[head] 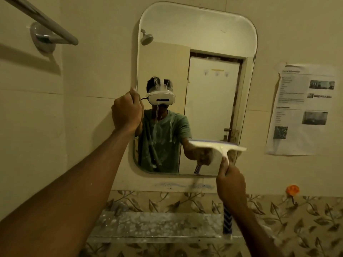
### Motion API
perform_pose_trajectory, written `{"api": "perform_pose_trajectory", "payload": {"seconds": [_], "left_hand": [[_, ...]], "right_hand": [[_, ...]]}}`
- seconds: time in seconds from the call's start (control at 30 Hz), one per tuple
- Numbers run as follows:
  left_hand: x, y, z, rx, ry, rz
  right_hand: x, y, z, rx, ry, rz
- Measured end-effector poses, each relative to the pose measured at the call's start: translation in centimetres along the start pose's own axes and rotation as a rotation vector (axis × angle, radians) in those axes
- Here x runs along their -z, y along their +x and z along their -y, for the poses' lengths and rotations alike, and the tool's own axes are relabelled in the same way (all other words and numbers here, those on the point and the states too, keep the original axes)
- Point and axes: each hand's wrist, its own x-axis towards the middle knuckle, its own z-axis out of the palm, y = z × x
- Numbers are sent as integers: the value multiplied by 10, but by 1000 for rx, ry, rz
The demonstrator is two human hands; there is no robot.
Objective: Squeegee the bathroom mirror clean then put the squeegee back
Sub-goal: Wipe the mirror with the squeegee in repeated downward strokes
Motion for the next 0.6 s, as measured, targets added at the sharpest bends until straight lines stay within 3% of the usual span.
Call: {"api": "perform_pose_trajectory", "payload": {"seconds": [0.17,0.4,0.6], "left_hand": [[4,-1,0,7,-5,29],[1,-5,3,2,7,11],[-3,-6,4,-23,24,-37]], "right_hand": [[-1,-31,-11,-40,-41,70],[20,34,26,51,58,21],[0,-11,-12,17,-19,19]]}}
